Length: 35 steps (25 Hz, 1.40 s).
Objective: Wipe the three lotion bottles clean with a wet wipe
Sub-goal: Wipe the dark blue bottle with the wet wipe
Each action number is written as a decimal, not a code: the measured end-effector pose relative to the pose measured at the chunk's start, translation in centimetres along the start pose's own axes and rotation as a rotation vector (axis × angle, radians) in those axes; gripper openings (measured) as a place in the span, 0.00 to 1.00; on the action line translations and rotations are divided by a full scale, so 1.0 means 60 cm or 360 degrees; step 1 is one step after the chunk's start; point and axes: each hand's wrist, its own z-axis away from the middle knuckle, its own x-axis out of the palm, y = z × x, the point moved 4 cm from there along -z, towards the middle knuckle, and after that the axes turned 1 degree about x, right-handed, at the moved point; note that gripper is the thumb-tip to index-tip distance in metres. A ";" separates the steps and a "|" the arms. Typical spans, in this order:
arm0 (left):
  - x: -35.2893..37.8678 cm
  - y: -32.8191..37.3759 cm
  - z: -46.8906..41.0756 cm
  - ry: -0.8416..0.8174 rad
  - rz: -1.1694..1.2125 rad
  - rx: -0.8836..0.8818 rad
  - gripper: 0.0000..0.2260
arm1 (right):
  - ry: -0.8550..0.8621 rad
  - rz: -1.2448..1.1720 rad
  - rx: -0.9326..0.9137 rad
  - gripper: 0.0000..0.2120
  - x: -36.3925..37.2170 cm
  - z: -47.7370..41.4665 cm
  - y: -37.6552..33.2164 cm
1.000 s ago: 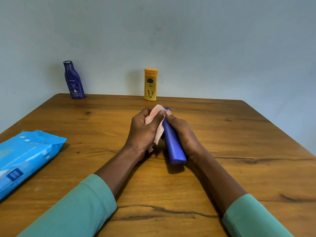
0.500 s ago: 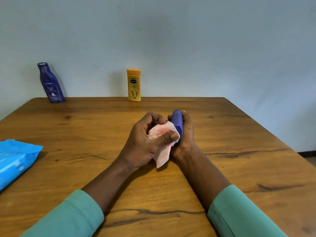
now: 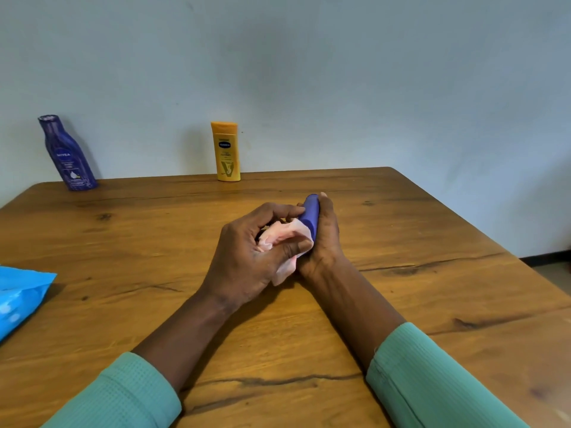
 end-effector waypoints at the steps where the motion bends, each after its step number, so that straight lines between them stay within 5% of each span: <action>1: 0.001 0.004 0.000 0.0063 0.0026 0.0012 0.14 | 0.0012 0.0000 -0.0018 0.36 0.001 0.002 0.004; 4: 0.008 0.017 0.001 0.0264 0.0176 -0.0075 0.14 | 0.0091 0.0074 -0.0038 0.45 -0.002 -0.003 0.017; 9: -0.002 -0.002 -0.001 -0.0218 0.0163 -0.0133 0.09 | 0.0145 -0.0007 -0.0093 0.33 -0.015 0.000 -0.007; 14: 0.002 0.016 0.000 0.0081 0.0278 -0.0177 0.11 | 0.0113 -0.0032 -0.0085 0.42 0.000 -0.003 0.023; 20: -0.012 0.004 -0.002 -0.0274 0.0132 -0.0187 0.11 | 0.0154 -0.0093 -0.0153 0.30 -0.009 0.014 -0.001; 25: -0.005 0.003 -0.006 0.0004 0.0285 -0.0178 0.06 | 0.0076 -0.0165 -0.0071 0.33 0.007 0.017 0.017; 31: -0.005 -0.006 -0.002 -0.0268 0.0264 -0.0200 0.13 | 0.0081 -0.0121 -0.0042 0.31 0.003 0.015 0.006; 35: 0.004 -0.001 -0.002 0.0002 0.0263 -0.0239 0.10 | 0.0042 -0.0127 -0.0066 0.32 0.012 0.022 0.008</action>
